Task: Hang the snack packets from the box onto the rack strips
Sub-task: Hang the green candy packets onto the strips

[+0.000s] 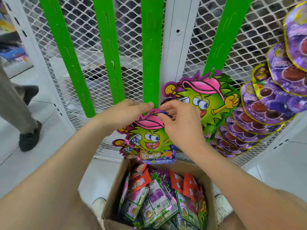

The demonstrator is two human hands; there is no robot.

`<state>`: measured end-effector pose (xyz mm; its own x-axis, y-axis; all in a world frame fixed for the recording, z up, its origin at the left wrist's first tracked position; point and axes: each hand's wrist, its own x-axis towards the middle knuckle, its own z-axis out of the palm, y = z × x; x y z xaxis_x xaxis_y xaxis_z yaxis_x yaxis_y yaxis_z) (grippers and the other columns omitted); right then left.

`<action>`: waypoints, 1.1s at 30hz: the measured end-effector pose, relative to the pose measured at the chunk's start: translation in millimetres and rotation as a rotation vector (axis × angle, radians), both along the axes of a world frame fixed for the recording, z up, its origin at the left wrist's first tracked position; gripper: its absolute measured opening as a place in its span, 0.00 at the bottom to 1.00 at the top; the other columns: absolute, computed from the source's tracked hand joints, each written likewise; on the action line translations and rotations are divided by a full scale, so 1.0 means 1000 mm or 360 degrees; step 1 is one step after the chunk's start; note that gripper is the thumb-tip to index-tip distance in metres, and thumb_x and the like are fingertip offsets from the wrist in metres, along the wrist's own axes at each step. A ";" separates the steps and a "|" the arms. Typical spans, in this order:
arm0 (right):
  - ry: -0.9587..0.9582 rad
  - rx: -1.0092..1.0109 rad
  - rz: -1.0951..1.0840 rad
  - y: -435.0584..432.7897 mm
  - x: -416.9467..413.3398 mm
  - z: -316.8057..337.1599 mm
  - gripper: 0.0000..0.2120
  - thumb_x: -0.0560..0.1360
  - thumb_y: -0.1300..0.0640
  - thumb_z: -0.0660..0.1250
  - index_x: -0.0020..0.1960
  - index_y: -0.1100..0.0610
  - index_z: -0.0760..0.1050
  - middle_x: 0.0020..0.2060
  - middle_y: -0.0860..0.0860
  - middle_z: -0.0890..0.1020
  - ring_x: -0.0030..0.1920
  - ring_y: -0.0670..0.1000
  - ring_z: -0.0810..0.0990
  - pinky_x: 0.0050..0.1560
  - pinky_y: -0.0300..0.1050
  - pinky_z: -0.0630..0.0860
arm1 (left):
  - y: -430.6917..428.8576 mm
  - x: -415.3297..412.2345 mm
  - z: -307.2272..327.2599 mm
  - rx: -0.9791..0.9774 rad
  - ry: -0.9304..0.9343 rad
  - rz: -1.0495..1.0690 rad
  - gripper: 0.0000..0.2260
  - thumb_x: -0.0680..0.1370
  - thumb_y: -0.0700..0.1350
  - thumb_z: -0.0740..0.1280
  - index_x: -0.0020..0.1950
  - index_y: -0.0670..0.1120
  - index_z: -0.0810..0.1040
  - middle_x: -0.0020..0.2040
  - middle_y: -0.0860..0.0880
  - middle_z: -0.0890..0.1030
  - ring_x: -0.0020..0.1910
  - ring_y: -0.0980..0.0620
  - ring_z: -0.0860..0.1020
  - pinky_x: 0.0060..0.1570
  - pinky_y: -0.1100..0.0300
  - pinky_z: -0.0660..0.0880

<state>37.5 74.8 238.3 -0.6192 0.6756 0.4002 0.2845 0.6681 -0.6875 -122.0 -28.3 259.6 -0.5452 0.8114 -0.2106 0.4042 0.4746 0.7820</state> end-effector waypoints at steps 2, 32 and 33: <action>-0.0023 0.0038 -0.0029 0.000 -0.001 0.000 0.06 0.75 0.57 0.77 0.51 0.51 0.85 0.41 0.42 0.86 0.44 0.45 0.84 0.56 0.54 0.81 | -0.001 -0.004 -0.002 0.0007 -0.0023 -0.0062 0.24 0.80 0.68 0.65 0.60 0.51 0.85 0.61 0.54 0.85 0.62 0.55 0.80 0.58 0.58 0.70; -0.0162 0.0124 -0.0135 -0.016 0.001 0.002 0.07 0.77 0.58 0.72 0.53 0.54 0.85 0.44 0.47 0.87 0.46 0.50 0.84 0.47 0.41 0.73 | -0.009 -0.006 -0.004 -0.0057 -0.0066 -0.0192 0.30 0.73 0.75 0.67 0.49 0.49 0.87 0.45 0.52 0.84 0.46 0.53 0.79 0.53 0.53 0.74; -0.0151 0.0125 -0.0137 -0.016 0.001 0.003 0.06 0.77 0.58 0.72 0.53 0.54 0.85 0.43 0.47 0.87 0.45 0.49 0.83 0.44 0.38 0.69 | -0.009 -0.007 -0.005 -0.0034 -0.0061 -0.0193 0.28 0.74 0.73 0.68 0.47 0.47 0.86 0.40 0.46 0.81 0.41 0.52 0.76 0.48 0.52 0.71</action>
<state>38.2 59.1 241.1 -0.5979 0.6967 0.3964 0.4045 0.6892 -0.6012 -128.7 -37.3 254.2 -0.4344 0.8660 -0.2475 0.4298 0.4408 0.7880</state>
